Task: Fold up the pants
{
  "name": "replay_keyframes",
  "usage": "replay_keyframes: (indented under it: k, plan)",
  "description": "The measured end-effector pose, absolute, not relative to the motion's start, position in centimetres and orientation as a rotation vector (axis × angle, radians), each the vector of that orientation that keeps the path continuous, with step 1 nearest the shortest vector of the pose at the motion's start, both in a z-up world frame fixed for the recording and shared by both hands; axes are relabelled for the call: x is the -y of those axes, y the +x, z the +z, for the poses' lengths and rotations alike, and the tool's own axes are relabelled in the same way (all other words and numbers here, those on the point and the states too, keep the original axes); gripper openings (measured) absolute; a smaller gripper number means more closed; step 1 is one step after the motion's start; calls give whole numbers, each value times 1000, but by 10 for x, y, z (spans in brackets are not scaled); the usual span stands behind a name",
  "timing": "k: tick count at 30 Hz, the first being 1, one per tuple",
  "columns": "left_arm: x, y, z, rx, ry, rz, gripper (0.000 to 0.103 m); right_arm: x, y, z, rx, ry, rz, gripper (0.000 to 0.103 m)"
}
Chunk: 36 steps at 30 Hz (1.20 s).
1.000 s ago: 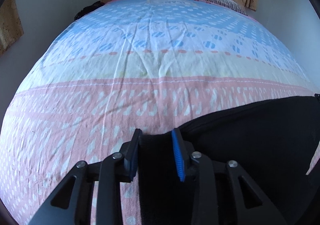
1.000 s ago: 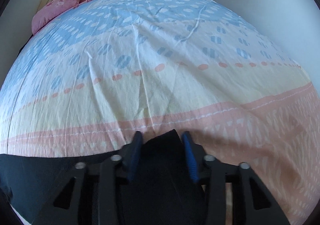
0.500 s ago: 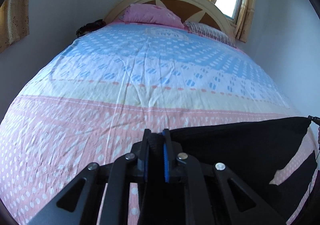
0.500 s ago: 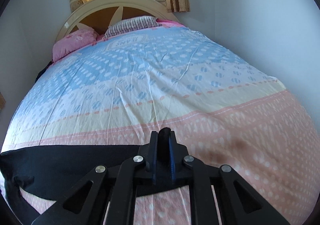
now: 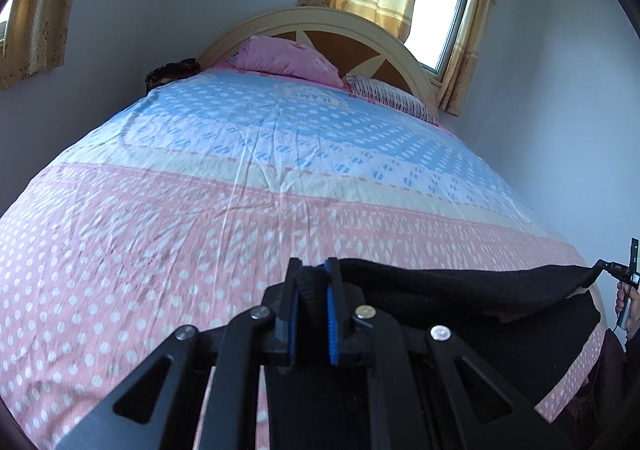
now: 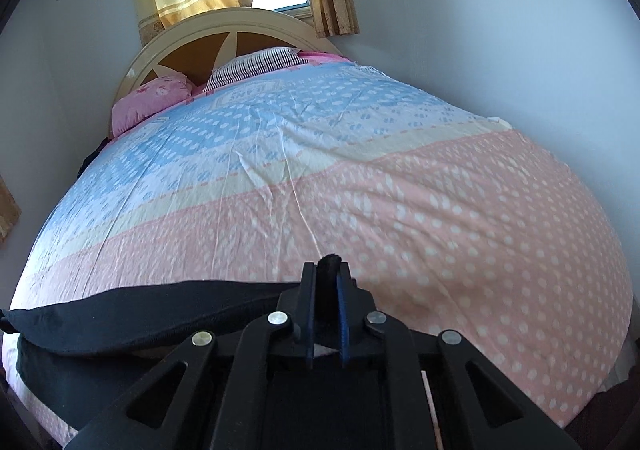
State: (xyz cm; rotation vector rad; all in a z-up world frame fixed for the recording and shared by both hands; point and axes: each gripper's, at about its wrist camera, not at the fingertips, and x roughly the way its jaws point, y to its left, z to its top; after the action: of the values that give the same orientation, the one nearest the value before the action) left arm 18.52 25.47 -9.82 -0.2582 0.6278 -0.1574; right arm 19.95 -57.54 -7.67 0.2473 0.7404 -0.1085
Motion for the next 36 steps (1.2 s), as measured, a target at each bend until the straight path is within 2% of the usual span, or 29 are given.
replay_keyframes:
  k: [7,9,10,11,15,18,24,30,31,33,35,36]
  plan:
    - [-256,156,-128,-655,-286,-162,11,574,175,-112,-840,224,-123,11]
    - [-255,151,-134,-662,-283,-156,11,569,170,-109,-845,193,-155,26]
    - [-253,151,-137,-664,-269,-150,11,566,165,-103,-828,175,-168,46]
    - [-251,149,-137,-663,-253,-143,11,561,159,-95,-803,164,-167,58]
    - [-244,148,-136,-650,-187,-126,11,502,142,-61,-724,21,-68,58]
    - [-242,147,-134,-643,-153,-121,12,428,137,-56,-722,-130,96,58]
    - [-243,146,-136,-638,-158,-124,12,285,135,-103,-787,-405,363,58]
    - [-246,146,-138,-624,-165,-150,12,232,138,-140,-804,-576,430,58]
    - [-247,146,-139,-621,-171,-158,12,231,142,-145,-822,-581,438,57]
    - [-252,148,-139,-618,-203,-176,12,232,144,-145,-813,-574,469,47]
    - [-257,149,-139,-611,-236,-191,12,233,147,-144,-823,-566,473,9]
    - [-257,149,-139,-605,-241,-199,12,233,147,-142,-824,-560,464,5]
